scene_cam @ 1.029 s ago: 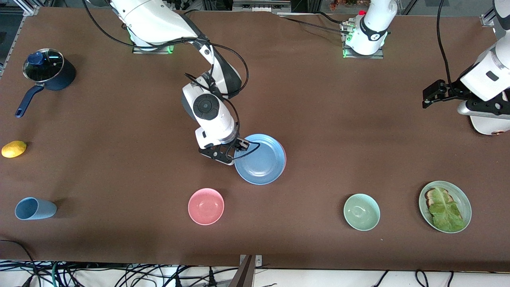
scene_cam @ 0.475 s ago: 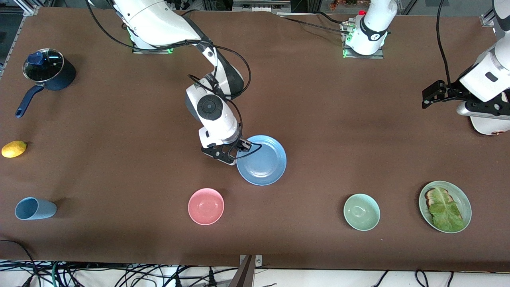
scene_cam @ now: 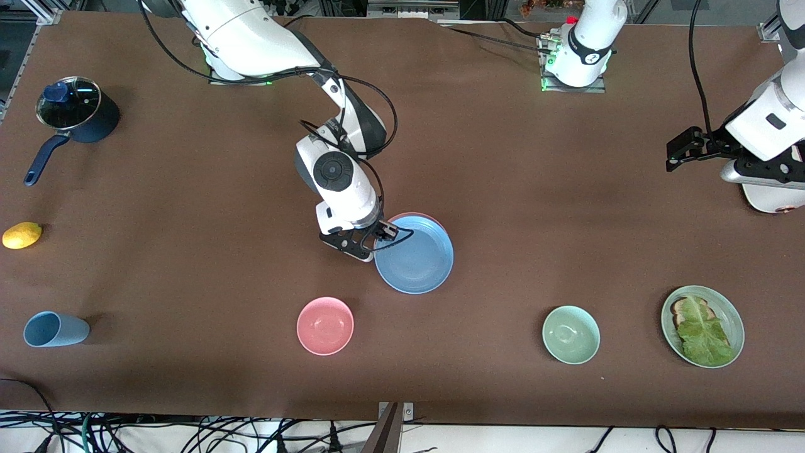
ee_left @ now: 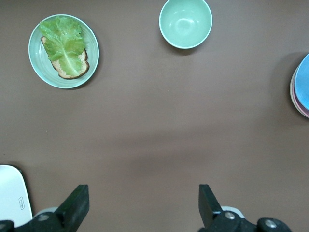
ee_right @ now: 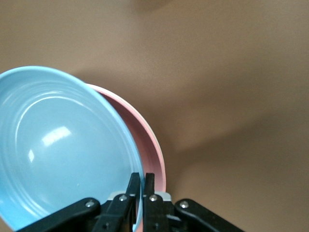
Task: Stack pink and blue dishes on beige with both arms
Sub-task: 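Lower the blue plate onto the pink plate with the right gripper, then open the right gripper to release the blue plate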
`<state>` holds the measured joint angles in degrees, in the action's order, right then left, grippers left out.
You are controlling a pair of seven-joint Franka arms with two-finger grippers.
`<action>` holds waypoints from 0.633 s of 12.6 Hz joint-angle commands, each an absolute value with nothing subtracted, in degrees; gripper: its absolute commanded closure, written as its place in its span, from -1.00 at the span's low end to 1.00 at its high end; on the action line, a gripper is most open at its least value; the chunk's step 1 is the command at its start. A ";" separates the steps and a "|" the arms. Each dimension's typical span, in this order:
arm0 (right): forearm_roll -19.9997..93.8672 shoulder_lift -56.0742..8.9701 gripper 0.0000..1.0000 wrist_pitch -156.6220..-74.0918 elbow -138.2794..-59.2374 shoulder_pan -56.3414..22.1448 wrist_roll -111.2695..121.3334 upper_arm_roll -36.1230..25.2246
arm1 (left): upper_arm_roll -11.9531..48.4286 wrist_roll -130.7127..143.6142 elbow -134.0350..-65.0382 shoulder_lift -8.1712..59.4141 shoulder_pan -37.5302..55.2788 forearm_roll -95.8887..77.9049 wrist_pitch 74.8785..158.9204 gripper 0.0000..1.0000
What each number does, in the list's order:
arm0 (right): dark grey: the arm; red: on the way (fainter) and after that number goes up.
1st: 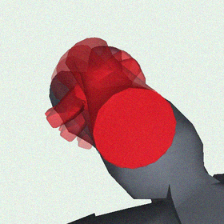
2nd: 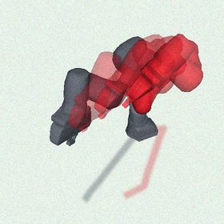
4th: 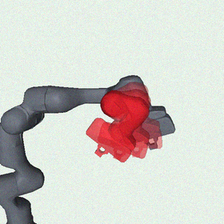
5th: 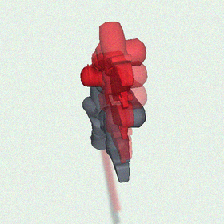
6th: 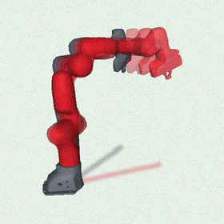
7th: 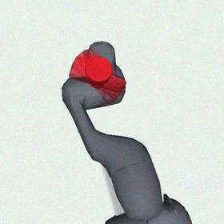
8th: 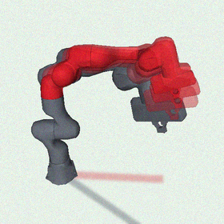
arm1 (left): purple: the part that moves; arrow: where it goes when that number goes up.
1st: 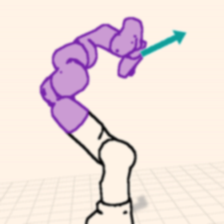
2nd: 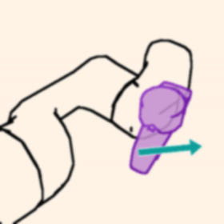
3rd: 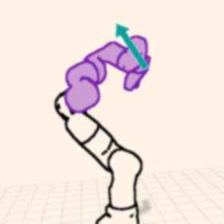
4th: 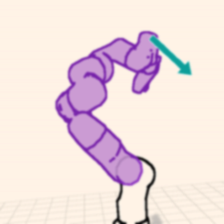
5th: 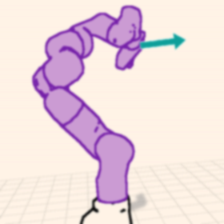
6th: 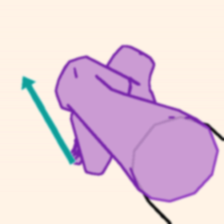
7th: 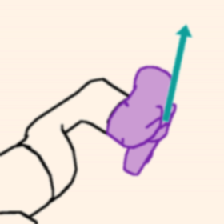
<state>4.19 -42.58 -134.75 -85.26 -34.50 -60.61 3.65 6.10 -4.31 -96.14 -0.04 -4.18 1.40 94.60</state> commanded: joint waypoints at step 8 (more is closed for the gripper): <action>3.08 -40.44 -0.62 -133.16 -84.90 -34.19 -60.47 3.25 | 5.98 -5.36 -95.80 0.18 -3.87 2.55 95.01 -1.00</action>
